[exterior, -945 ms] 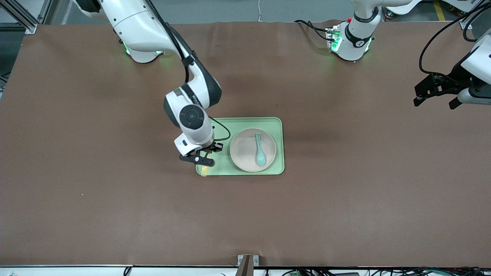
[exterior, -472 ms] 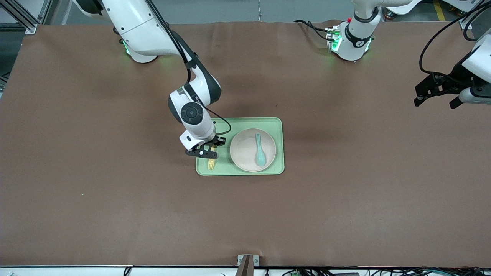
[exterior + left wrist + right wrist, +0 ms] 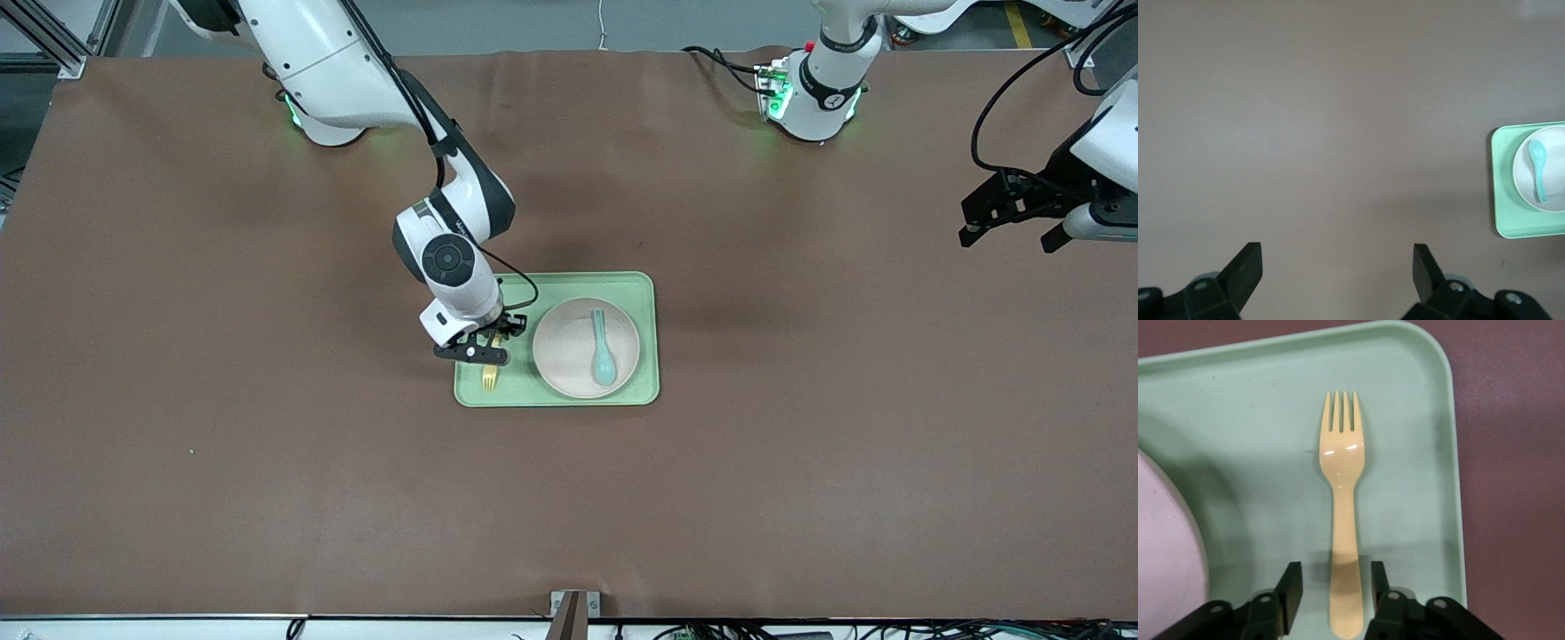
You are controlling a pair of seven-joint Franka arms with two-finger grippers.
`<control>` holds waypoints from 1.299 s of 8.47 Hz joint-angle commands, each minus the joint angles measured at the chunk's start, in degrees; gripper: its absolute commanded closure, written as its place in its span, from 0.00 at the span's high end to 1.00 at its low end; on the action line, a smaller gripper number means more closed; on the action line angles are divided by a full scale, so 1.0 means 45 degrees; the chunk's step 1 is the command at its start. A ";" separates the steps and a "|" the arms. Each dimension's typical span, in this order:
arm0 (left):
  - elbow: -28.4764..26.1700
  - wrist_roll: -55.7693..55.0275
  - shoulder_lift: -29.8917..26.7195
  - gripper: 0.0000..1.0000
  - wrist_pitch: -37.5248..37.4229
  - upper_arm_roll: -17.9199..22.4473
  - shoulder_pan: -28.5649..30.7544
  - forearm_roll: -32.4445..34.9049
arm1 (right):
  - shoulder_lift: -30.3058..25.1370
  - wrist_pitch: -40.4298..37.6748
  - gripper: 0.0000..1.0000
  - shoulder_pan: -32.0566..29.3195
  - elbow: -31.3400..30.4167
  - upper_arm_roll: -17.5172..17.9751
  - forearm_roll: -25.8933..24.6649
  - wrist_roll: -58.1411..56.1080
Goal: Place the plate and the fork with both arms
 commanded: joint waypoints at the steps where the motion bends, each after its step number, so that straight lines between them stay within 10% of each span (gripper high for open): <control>1: 0.0259 -0.0175 0.0102 0.99 -0.0051 -0.0102 0.0053 0.0116 | -0.1000 -0.1700 0.98 -0.0534 0.0074 0.0077 0.0220 -0.0594; 6: 0.0298 -0.0155 0.0063 0.99 -0.0051 -0.0102 0.0014 0.0175 | -0.6386 -0.5867 0.99 -0.2757 0.0214 -0.0215 0.0357 -0.1062; 11: 0.0298 -0.0155 0.0043 0.99 -0.0051 -0.0121 0.0014 0.0195 | -0.9711 -1.1064 0.99 -0.7909 0.0937 -0.0372 0.0337 -0.8838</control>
